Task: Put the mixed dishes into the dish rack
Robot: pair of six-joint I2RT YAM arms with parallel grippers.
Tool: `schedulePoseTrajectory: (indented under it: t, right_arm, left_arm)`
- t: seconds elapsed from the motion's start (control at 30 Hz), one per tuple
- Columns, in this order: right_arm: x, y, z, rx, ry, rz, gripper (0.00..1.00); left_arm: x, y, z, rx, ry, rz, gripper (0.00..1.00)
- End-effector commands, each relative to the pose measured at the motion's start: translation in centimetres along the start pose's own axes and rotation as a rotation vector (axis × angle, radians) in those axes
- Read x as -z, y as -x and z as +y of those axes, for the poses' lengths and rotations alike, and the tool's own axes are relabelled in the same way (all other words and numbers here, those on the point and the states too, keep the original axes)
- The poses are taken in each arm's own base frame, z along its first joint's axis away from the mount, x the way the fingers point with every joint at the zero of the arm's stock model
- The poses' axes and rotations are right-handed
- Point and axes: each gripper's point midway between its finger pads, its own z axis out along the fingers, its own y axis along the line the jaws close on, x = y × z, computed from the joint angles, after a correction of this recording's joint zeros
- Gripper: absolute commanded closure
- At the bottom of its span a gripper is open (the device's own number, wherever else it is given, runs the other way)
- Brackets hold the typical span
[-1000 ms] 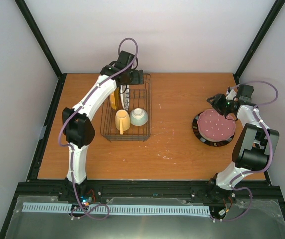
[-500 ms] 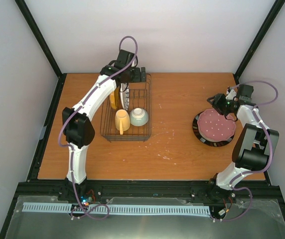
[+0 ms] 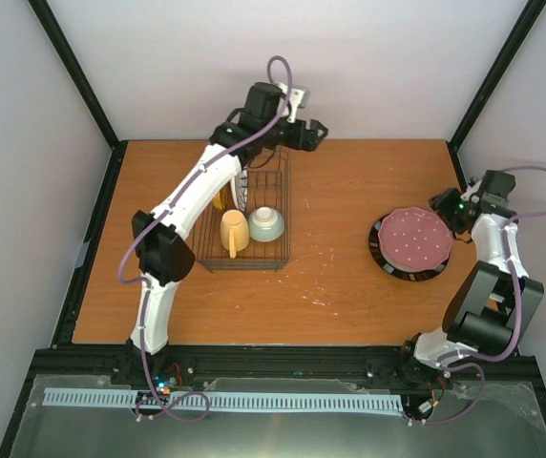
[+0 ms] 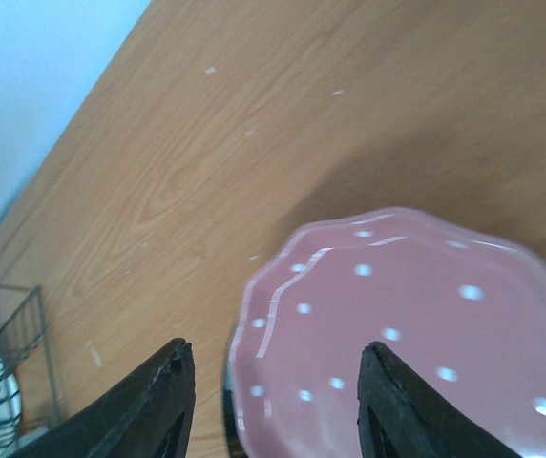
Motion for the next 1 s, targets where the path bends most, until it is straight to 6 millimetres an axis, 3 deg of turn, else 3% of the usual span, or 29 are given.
schedulePoseTrajectory:
  t: [0.0, 0.1, 0.2, 0.3, 0.47, 0.57, 0.67, 0.97]
  right_arm:
    - [2.2, -0.7, -4.1, -0.062, -0.166, -0.030, 0.54]
    - [3.1, -1.9, -6.1, -0.092, -0.241, -0.010, 0.61]
    - [3.3, -3.7, -7.3, -0.107, -0.263, 0.045, 0.77]
    - [3.1, -5.0, -7.9, -0.116, -0.267, 0.087, 0.72]
    - [2.8, -5.2, -9.0, -0.147, -0.274, 0.113, 0.65]
    - [2.6, -5.0, -9.9, -0.169, -0.292, 0.121, 0.64]
    - [2.4, -5.2, -10.7, -0.184, -0.315, 0.137, 0.64]
    - [1.6, -7.2, -12.6, -0.245, -0.351, 0.208, 0.64]
  left_arm:
    - [-2.7, -2.9, -6.3, -0.094, -0.229, 0.076, 0.13]
    - [-3.9, -6.2, -7.5, -0.082, -0.295, 0.167, 0.31]
    - [-4.8, -9.0, -8.0, -0.064, -0.343, 0.241, 0.54]
    - [-5.8, -11.8, -8.5, -0.039, -0.396, 0.312, 0.61]
    - [-7.8, -15.9, -9.9, 0.002, -0.454, 0.409, 0.62]
    - [-8.1, -17.2, -11.4, 0.004, -0.480, 0.441, 0.62]
    - [-8.0, -17.4, -12.3, 0.000, -0.493, 0.439, 0.62]
    - [-7.7, -17.6, -12.3, -0.007, -0.491, 0.430, 0.59]
